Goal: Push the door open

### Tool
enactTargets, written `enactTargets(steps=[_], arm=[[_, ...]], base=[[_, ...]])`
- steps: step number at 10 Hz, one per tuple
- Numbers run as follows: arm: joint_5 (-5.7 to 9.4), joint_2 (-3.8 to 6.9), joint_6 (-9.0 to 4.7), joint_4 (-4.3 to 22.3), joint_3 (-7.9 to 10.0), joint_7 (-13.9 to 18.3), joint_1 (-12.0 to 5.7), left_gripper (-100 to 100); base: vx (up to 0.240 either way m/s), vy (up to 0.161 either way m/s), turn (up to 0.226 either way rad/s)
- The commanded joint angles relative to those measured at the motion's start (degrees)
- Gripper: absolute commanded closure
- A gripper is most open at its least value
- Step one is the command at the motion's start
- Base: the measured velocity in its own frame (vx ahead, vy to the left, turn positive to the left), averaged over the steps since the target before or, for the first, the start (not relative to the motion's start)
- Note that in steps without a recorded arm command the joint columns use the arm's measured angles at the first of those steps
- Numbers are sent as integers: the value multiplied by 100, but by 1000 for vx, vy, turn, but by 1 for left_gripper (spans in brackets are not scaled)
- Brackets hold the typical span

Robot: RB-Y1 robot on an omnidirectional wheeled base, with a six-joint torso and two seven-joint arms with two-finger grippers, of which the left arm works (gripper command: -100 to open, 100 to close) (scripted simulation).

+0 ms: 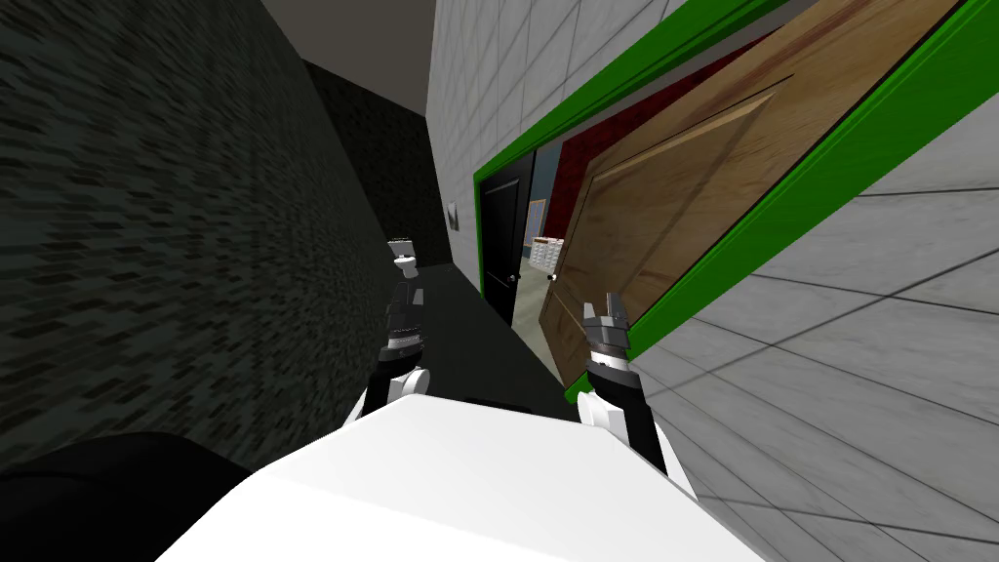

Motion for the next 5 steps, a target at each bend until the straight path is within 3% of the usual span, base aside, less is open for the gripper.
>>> enactTargets(steps=[1,5], arm=[[-32,80,-36,171,-29,-139,-47,-100],[-125,273,-140,665,-112,-541,-182,-100]], base=[[93,5,-102],[135,21,-92]])
